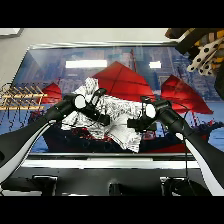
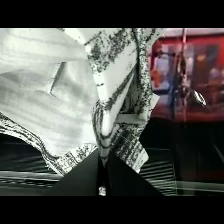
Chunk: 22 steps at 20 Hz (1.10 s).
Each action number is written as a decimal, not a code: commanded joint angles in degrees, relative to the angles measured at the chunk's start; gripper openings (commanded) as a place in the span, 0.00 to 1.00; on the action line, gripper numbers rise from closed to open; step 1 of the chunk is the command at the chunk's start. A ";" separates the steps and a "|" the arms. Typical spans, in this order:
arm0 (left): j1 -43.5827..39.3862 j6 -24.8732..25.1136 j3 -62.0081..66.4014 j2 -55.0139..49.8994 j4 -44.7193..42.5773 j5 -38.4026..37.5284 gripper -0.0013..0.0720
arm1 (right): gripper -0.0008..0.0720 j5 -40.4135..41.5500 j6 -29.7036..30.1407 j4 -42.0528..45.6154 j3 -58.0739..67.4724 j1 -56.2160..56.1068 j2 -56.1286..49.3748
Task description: Fold the clothes and pants, and hang the long-sleeved shirts on hangers.
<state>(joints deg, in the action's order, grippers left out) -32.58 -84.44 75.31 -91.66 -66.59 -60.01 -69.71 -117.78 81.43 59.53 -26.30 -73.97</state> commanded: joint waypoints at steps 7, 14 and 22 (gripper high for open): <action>1.44 -0.74 9.07 -0.92 -7.37 -0.02 0.04 | 0.05 -4.20 -0.70 2.40 5.75 3.17 0.04; 4.28 -12.85 50.93 1.09 -31.63 -8.04 0.04 | 0.05 -9.90 11.65 7.13 51.84 12.85 -0.44; 4.15 -22.40 40.46 26.88 -31.56 -1.51 0.04 | 0.05 6.86 21.00 -6.43 65.44 5.79 8.70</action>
<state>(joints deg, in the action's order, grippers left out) -28.51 -103.02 117.08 -72.36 -96.40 -62.81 -70.32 -101.30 79.02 122.54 -17.28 -68.84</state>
